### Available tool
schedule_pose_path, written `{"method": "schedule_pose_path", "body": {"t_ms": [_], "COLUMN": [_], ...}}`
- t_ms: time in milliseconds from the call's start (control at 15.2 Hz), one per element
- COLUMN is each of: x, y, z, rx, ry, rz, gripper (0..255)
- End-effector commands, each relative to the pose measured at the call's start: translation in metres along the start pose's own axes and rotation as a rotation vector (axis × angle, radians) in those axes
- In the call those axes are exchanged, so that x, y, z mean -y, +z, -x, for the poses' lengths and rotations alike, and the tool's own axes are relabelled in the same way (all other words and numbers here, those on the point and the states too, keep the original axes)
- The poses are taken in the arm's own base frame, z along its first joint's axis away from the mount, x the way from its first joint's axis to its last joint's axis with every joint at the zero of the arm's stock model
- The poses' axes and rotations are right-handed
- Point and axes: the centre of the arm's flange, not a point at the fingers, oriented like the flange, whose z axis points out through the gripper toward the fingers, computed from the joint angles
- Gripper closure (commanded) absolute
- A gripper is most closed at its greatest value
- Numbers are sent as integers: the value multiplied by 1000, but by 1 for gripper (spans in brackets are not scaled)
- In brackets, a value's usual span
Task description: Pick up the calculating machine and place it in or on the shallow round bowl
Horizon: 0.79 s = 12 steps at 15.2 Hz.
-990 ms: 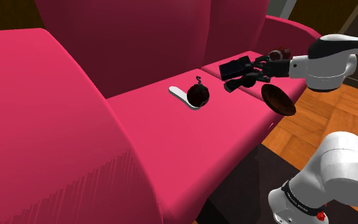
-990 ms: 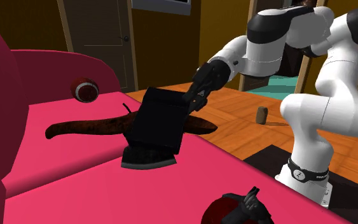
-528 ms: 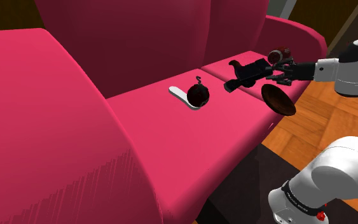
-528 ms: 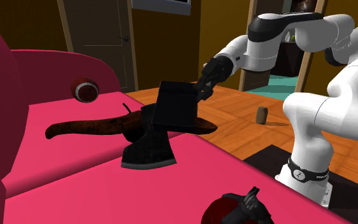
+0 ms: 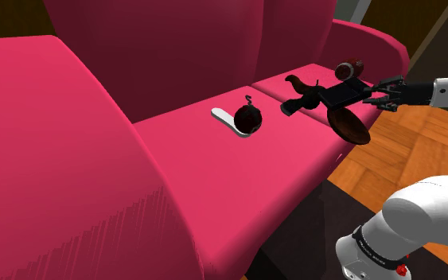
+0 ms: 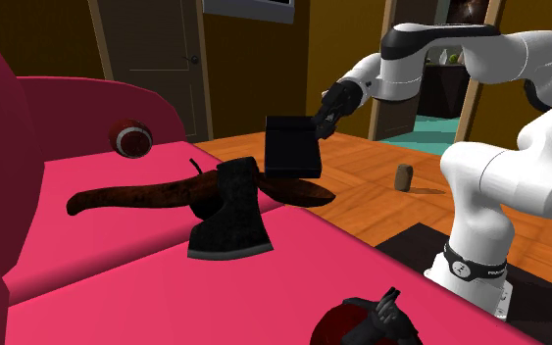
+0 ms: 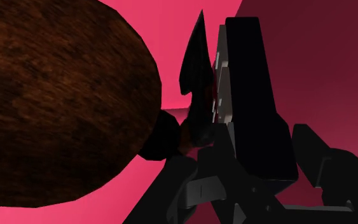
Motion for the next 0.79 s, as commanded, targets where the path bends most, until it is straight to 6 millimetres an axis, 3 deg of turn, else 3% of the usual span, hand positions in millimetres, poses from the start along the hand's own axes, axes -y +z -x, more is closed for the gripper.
{"method": "schedule_pose_path", "body": {"t_ms": [0, 726], "x": [-12, -62], "y": [-25, -3], "z": [-7, 11], "rx": [1, 1], "ry": [-1, -1], "rz": [0, 0], "gripper": [255, 255]}}
